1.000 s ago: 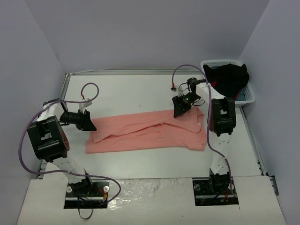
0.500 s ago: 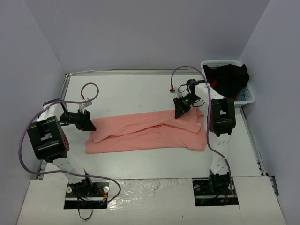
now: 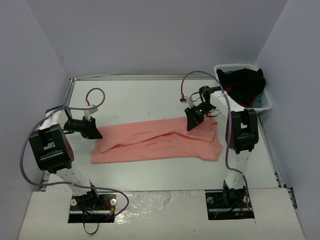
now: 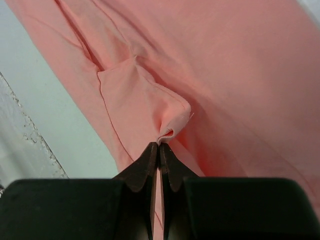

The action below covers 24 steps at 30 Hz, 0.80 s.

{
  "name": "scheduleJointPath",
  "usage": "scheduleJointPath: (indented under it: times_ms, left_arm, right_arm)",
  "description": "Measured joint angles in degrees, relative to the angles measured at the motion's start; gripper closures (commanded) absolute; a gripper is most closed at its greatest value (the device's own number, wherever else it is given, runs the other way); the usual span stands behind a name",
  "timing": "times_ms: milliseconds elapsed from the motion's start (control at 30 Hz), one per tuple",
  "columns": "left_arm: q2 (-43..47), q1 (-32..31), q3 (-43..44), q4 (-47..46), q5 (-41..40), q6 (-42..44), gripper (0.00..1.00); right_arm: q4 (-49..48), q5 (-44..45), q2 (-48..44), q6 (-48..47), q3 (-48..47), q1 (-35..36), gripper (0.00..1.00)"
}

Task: Fold and stack the t-shirts
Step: Fold the other side of the tshirt into a rectangle

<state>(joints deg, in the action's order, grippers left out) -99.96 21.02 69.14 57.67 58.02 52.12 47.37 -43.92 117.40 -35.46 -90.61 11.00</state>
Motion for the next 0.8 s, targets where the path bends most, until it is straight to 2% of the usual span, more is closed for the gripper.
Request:
scheduleJointPath:
  times_ms: [400, 567, 633, 800]
  left_arm:
    - [0.0, 0.0, 0.0, -1.5, 0.7, -1.4, 0.86]
    - [0.0, 0.0, -0.2, -2.3, 0.8, -1.7, 0.86]
    - [0.0, 0.0, -0.4, -2.6, 0.9, -1.8, 0.86]
    - [0.0, 0.0, -0.5, -2.9, 0.9, -1.9, 0.86]
  right_arm:
    - [2.1, 0.5, -1.0, -4.3, 7.7, 1.9, 0.99]
    - [2.8, 1.6, -1.0, -5.9, 9.4, 3.7, 0.9]
    - [3.0, 1.7, -1.0, -6.4, 10.0, 4.2, 0.77]
    - [4.2, 1.3, -1.0, -8.3, 11.0, 4.9, 0.71]
